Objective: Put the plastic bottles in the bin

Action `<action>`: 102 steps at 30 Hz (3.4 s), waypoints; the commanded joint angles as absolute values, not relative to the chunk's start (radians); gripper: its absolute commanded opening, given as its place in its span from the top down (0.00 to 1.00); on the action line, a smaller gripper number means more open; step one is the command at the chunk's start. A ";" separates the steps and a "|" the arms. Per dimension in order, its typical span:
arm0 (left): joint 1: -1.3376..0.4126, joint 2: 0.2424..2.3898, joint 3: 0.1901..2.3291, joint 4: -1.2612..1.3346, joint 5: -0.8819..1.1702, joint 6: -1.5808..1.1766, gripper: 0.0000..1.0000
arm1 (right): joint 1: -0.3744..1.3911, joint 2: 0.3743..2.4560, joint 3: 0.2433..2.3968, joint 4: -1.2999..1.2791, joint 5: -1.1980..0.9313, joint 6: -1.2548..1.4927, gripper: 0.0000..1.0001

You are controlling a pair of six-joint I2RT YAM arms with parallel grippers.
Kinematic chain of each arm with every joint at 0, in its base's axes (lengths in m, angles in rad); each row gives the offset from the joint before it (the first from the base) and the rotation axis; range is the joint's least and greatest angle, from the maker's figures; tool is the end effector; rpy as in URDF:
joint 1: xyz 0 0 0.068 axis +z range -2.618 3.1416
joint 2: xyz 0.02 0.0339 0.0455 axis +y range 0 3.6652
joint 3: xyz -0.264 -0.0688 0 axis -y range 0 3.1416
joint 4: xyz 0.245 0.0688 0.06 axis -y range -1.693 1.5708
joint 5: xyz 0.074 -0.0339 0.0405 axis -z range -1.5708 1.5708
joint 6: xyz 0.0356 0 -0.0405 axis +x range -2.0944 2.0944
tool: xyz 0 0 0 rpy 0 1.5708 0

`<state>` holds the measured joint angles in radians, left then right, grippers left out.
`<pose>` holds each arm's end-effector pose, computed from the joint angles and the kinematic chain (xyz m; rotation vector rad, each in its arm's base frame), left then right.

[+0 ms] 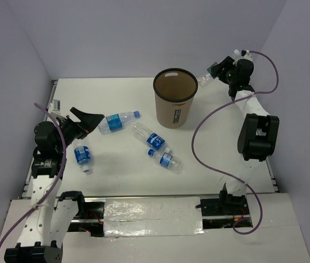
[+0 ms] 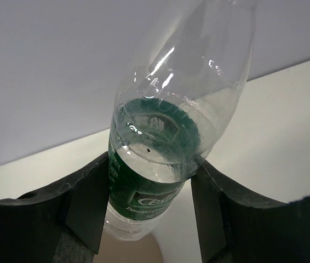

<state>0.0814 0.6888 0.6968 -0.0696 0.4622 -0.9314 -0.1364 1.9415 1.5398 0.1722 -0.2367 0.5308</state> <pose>0.1671 -0.0023 0.3367 -0.4918 1.6561 -1.0155 0.4671 -0.0557 0.2943 0.4321 1.7691 0.4932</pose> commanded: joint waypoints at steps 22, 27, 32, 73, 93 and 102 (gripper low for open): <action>0.077 0.640 0.713 -0.182 0.463 -0.847 0.01 | 0.129 1.391 1.404 0.181 -0.398 0.066 1.00; 0.077 0.660 0.715 -0.213 0.451 -0.877 0.02 | 0.182 1.436 1.393 0.079 -0.518 -0.058 0.93; 0.074 0.669 0.706 -0.230 0.422 -0.926 0.04 | 0.213 1.522 1.428 0.014 -0.496 -0.121 0.51; -0.311 1.931 1.758 -0.730 0.091 0.227 0.01 | 0.130 1.216 1.266 -0.818 -1.082 -0.652 0.00; -0.288 2.158 1.723 -0.693 0.127 0.348 0.06 | 0.126 1.224 1.246 -0.801 -1.062 -0.597 0.00; -0.247 2.201 1.738 -0.693 0.181 0.242 0.54 | 0.126 1.189 1.189 -0.769 -1.066 -0.561 0.00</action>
<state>-0.2687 2.1761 1.7302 -0.6926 0.1234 0.2878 0.1303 1.2255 1.2007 -0.7933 -1.0588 -0.5732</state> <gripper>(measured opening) 0.551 0.994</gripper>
